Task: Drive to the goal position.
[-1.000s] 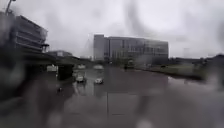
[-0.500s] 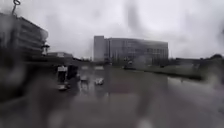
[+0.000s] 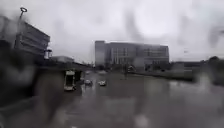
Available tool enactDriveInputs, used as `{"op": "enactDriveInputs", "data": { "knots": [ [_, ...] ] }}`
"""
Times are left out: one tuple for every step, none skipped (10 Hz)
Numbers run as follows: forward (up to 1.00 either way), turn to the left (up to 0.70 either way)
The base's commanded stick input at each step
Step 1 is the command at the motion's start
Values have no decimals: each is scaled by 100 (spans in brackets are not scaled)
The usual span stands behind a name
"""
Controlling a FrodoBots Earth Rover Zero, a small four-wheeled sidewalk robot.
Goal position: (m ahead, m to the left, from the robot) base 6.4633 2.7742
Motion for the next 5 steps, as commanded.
{"op": "enactDriveInputs", "data": {
  "knots": [
    [100, 0],
    [100, 0],
    [100, 0],
    [100, 0],
    [100, 0]
  ]
}}
